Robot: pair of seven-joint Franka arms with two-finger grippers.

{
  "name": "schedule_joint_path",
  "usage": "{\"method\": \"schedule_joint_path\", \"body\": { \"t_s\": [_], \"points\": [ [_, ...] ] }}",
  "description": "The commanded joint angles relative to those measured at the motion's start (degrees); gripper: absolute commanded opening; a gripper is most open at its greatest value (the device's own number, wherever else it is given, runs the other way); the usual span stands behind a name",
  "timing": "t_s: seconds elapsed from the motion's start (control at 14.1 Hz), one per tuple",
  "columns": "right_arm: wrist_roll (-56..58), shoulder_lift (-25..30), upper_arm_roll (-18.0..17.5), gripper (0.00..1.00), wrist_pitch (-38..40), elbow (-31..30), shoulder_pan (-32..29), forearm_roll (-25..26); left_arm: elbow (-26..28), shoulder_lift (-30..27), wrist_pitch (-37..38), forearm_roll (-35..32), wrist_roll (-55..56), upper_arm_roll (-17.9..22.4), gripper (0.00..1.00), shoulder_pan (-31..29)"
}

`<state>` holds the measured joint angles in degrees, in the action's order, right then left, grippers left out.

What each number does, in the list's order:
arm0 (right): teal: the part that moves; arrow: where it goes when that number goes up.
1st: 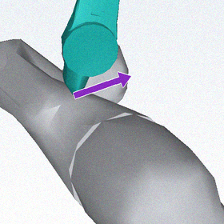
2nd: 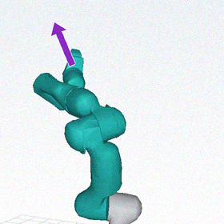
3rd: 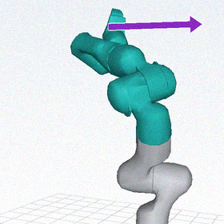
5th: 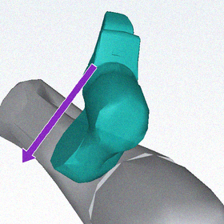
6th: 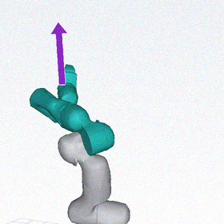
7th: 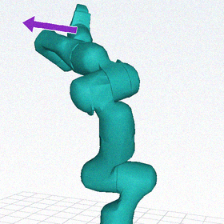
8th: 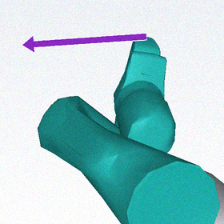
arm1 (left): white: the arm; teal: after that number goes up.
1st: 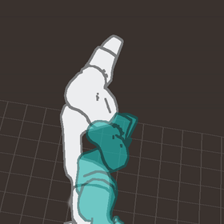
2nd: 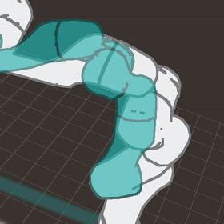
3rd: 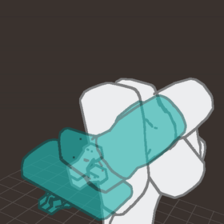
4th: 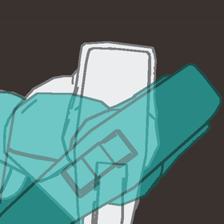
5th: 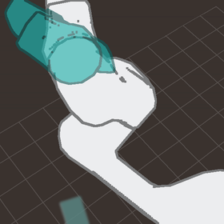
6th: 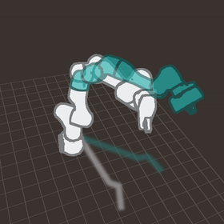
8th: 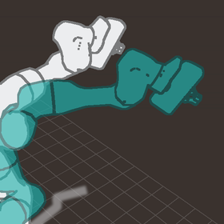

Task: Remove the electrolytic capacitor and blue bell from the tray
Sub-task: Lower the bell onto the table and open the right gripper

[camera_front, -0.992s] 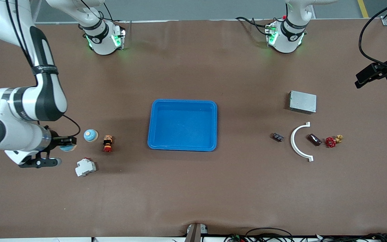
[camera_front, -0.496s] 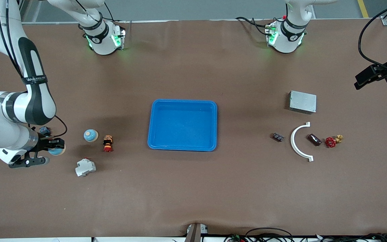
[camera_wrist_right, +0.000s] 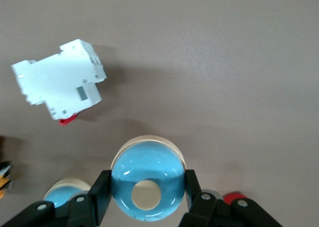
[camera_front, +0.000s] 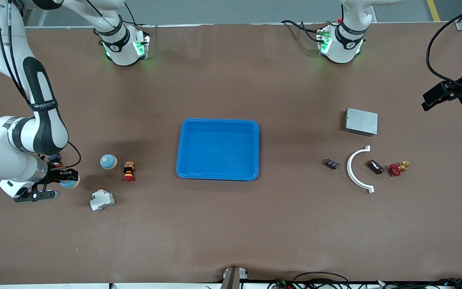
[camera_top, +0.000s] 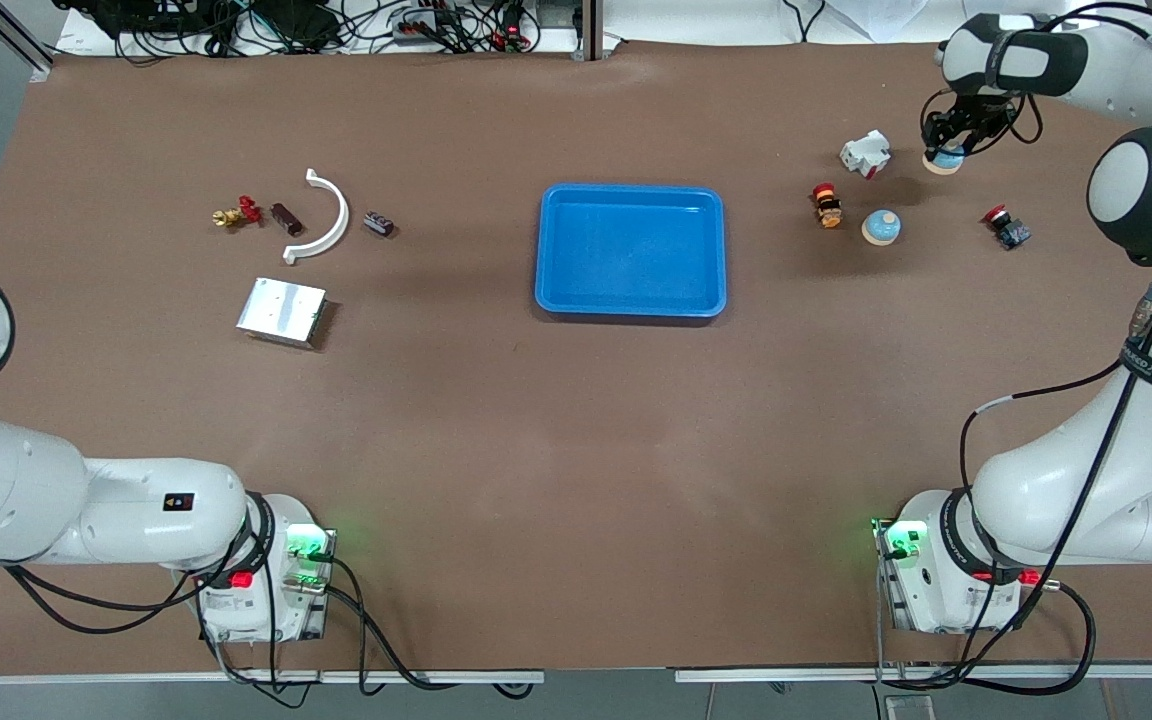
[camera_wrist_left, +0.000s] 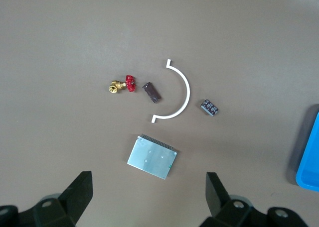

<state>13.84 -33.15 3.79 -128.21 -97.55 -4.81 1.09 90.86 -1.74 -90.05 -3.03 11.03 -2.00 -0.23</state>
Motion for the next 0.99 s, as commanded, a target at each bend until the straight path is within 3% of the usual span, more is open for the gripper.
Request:
{"method": "schedule_joint_path", "body": {
  "t_s": [0.0,0.57,0.92],
  "points": [
    [1.2,-1.7,-1.4,0.0,-2.8,-0.2,-1.9,-1.0,0.5,-0.5,-0.1,1.1,-1.3,0.0,1.0,-0.6],
    [5.2,-4.4,-1.6,0.0,-8.8,-1.1,-3.6,-1.2,0.5,-0.5,-0.1,1.1,-1.4,0.1,1.0,-0.7],
    [9.5,-5.5,-1.6,0.0,-10.8,-1.1,-4.4,-4.7,0.5,-0.5,-0.1,1.1,-1.4,0.1,1.0,-0.7]
  ]
}}
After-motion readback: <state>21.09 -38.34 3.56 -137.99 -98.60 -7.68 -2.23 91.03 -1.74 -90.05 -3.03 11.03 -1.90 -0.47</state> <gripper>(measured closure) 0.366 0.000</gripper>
